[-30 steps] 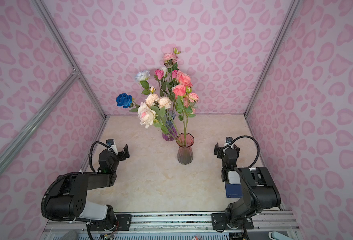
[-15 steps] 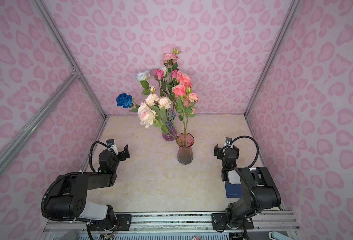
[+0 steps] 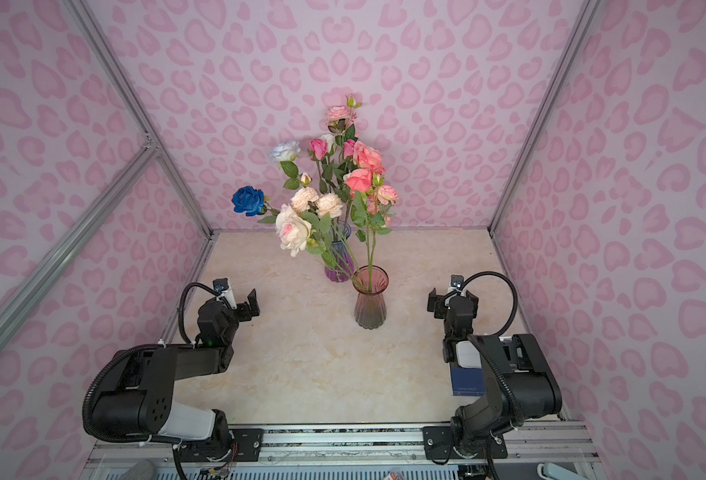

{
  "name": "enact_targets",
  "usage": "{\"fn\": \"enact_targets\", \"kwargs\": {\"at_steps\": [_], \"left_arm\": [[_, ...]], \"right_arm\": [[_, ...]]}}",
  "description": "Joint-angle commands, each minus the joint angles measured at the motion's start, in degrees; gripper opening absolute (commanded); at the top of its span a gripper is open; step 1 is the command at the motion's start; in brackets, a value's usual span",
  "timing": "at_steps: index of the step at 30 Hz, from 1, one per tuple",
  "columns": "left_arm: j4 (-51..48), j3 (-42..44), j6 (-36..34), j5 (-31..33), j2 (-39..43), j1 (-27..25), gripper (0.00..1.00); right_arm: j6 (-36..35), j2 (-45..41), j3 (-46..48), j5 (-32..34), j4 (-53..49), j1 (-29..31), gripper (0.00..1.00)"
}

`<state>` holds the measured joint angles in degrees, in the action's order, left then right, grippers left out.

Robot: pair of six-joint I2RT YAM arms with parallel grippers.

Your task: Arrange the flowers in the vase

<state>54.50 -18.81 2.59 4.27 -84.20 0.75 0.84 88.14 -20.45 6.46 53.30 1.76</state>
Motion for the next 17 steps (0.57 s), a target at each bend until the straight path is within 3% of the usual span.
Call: {"fn": "enact_targets", "kwargs": {"at_steps": [1, 17], "left_arm": [[0.74, -0.38, -0.05, -0.57, -0.24, 0.09, 0.98], [0.43, -0.61, 0.22, -1.46, -0.19, 0.52, 0.98]], "right_arm": [[-0.27, 0.06, -0.06, 0.25, 0.21, 0.05, 1.0], [-0.29, -0.14, -0.03, 0.18, 0.22, 0.04, 1.0]]}}
